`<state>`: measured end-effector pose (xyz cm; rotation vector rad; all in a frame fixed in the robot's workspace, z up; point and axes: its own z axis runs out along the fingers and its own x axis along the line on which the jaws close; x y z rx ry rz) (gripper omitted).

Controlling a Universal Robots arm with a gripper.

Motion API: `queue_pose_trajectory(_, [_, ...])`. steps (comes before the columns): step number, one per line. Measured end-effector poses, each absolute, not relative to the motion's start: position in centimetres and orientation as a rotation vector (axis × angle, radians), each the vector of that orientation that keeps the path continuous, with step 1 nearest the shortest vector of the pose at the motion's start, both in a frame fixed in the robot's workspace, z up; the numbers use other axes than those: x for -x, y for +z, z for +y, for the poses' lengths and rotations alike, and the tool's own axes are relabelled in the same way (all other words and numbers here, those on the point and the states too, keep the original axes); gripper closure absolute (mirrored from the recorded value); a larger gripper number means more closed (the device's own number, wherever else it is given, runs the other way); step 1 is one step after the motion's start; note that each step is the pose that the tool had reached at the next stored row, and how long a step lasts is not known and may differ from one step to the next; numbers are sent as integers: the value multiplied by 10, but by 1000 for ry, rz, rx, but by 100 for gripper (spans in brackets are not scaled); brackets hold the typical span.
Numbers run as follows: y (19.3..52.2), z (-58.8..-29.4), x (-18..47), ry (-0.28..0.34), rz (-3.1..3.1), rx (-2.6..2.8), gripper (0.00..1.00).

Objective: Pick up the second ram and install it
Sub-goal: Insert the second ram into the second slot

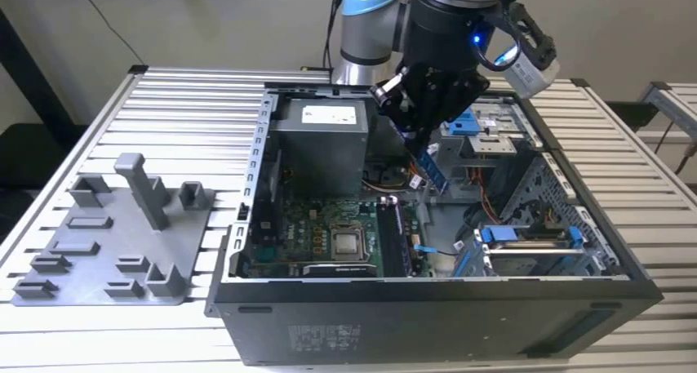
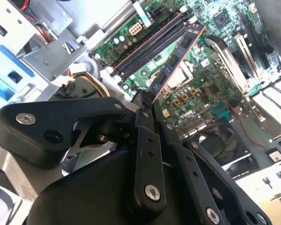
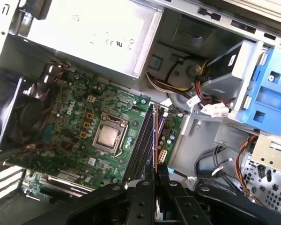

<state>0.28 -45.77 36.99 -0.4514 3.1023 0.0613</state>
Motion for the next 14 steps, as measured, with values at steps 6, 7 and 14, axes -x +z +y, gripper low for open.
queue_pose_trajectory(6, [367,-458,-3,61,3119,305,86])
queue_pose_trajectory(7, [367,-458,-3,61,3121,280,86])
queue_pose_trajectory(14, [365,-458,-3,60,3129,116,86])
